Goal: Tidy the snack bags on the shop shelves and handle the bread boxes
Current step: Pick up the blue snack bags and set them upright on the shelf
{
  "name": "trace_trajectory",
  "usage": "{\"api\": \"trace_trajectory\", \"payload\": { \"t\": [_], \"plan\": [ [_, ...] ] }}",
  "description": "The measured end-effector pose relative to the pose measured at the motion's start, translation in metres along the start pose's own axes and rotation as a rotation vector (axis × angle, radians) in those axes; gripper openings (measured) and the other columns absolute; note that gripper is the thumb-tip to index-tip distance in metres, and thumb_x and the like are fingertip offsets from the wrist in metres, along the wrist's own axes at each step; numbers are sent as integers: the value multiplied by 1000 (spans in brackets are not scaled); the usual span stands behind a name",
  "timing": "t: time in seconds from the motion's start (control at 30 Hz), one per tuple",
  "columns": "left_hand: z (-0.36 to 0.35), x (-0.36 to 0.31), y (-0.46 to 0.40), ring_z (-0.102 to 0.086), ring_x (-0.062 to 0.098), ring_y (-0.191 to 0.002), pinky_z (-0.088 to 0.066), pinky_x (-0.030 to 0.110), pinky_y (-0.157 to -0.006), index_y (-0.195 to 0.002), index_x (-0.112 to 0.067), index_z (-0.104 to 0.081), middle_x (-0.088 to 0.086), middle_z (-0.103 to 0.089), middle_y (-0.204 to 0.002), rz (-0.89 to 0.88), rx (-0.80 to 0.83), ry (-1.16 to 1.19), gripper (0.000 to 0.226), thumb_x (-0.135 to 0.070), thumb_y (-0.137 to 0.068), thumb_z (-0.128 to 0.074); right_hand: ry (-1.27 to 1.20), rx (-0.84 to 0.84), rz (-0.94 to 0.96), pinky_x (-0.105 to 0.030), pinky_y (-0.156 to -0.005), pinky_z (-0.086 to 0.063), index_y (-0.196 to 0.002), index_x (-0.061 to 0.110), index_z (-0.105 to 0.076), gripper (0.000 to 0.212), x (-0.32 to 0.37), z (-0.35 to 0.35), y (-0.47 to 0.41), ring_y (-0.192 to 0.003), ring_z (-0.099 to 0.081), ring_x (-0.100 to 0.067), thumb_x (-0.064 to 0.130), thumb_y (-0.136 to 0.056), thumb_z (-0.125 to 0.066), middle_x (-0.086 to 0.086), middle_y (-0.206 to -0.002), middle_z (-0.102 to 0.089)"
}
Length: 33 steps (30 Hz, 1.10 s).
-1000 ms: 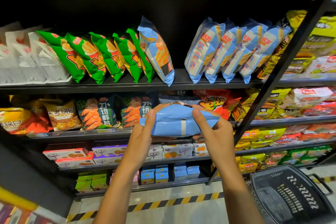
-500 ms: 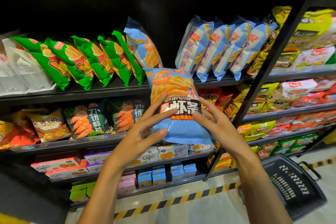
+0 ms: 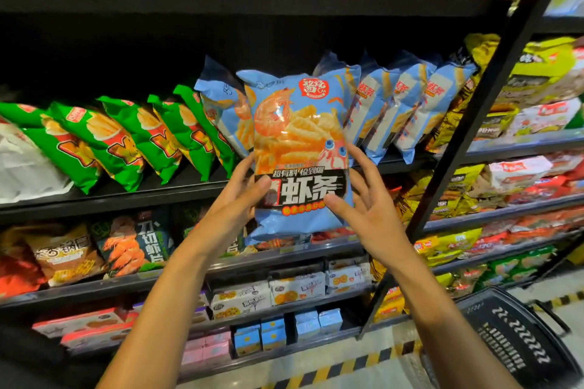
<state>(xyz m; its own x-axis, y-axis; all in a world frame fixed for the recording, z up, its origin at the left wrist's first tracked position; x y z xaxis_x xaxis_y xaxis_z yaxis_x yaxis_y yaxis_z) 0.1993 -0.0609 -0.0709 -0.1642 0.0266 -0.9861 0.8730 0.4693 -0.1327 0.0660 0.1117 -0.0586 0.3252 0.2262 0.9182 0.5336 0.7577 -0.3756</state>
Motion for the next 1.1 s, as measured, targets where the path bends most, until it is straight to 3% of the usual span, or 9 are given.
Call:
{"api": "trace_trajectory", "payload": {
  "t": [0.1,0.23,0.37,0.5,0.67,0.77,0.9,1.0,1.1],
  "plan": [
    [-9,-11,-28,-53,3,-136,-42,33,-114,-155,-31,-38,-15,-55,-150,8,-62,10,113,-66,-60,-89,42,58,17,-9,-112,-35,-154,44,-29,75,-3,6,-24,-141,-31,20,14,-98,-67,52,-146,-33],
    [-18,-23,-54,-66,22,-125,-58,33,-97,-144,-15,-53,3,-70,-133,-62,-181,46,59,-29,-91,-75,39,125,74,-21,-119,-32,-157,46,-26,77,-9,19,-58,-149,-28,9,23,-97,-69,35,-161,-28],
    [-17,-34,-65,-73,16,-110,-59,22,-83,-132,-12,-61,0,-77,-118,-194,-415,4,45,-19,-89,-71,-32,101,103,-35,-123,-32,-161,41,-19,88,-21,39,-88,-150,-35,-3,46,-93,-73,18,-163,-36],
    [-16,-41,-73,-68,12,-115,-56,24,-94,-131,-11,-54,1,-71,-124,-332,-631,-185,55,-25,-84,-79,-27,-217,183,-40,-122,-36,-160,31,-24,83,-39,67,-115,-147,-40,-5,24,-94,-74,11,-161,-39],
    [-21,-40,-94,-62,5,-119,-51,26,-100,-136,-14,-37,-2,-58,-130,-502,-802,-377,75,-14,-80,-86,103,-311,240,-29,-126,-27,-163,30,-13,92,-60,55,-145,-156,-22,-10,21,-96,-74,13,-170,-17],
    [-21,-35,-112,-59,8,-126,-51,34,-104,-139,-15,-34,-5,-57,-134,-557,-831,-423,80,-19,-80,-88,146,-392,296,-30,-128,-18,-164,16,-8,98,-64,47,-162,-160,-10,-16,14,-94,-76,0,-172,-8],
    [-24,-35,-139,-37,-1,-145,-37,25,-116,-153,-20,-27,-14,-38,-155,-609,-844,-516,92,-7,-83,-85,245,-428,345,-22,-127,-12,-163,12,-7,101,-75,34,-178,-161,-2,-21,20,-91,-78,-8,-173,-2],
    [-22,-22,-166,-31,9,-152,-35,41,-121,-161,-23,-19,-8,-29,-165,-580,-763,-603,97,-10,-88,-81,290,-450,399,-24,-127,-14,-164,15,-8,100,-82,27,-182,-161,0,-23,11,-92,-77,3,-173,6],
    [-19,7,-182,-19,4,-155,-34,43,-121,-164,-26,-4,-10,-15,-170,-471,-681,-721,105,-25,-91,-79,302,-479,389,-20,-126,-12,-164,10,-11,96,-89,25,-183,-161,0,-24,-5,-91,-72,-7,-174,0]
  ]
}}
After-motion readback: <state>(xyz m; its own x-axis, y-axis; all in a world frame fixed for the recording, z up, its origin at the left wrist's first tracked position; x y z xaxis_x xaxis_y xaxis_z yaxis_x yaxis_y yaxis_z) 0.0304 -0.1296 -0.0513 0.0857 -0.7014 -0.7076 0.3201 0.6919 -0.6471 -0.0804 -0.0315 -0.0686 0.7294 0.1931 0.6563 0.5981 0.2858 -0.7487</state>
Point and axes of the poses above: each hand's wrist, its own y-axis away from the middle knuckle, its own z-axis out of the back of the hand, x = y × z, the point moved 6 cm from there along -y, towards the middle knuckle
